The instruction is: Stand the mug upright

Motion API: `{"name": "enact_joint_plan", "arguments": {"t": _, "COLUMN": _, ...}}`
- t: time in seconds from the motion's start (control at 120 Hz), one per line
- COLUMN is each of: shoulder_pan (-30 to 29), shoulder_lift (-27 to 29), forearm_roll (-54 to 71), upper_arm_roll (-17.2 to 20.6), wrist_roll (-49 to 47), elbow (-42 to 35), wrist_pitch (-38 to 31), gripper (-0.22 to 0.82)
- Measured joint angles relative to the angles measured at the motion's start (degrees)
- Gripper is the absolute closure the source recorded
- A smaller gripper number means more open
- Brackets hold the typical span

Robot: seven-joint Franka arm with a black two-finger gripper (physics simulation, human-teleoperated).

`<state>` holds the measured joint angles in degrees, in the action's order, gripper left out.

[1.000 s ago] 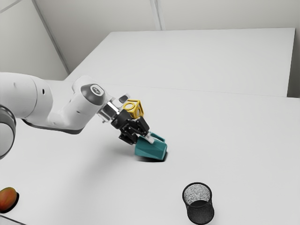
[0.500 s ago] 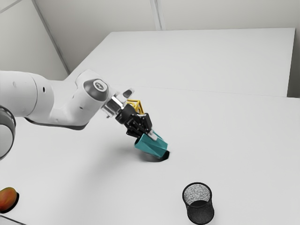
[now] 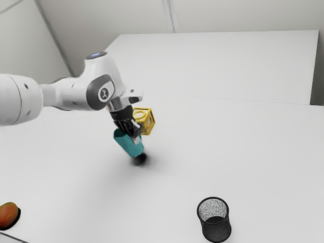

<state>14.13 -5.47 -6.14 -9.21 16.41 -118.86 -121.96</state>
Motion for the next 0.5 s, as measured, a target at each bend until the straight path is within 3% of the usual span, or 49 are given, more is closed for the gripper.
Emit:
{"name": "enact_joint_plan", "arguments": {"t": 0.2, "shoulder_pan": 2.96, "shoulder_lift": -1.93, "forearm_roll": 16.14, "upper_arm_roll": 0.08, "wrist_roll": -6.45, "elbow": -0.14, "wrist_pitch": -1.11, "gripper": 0.78}}
{"name": "enact_joint_plan", "arguments": {"t": 0.5, "shoulder_pan": 2.95, "shoulder_lift": -2.81, "forearm_roll": 15.52, "upper_arm_roll": 1.58, "wrist_roll": -15.37, "elbow": -0.51, "wrist_pitch": -1.47, "gripper": 0.78}}
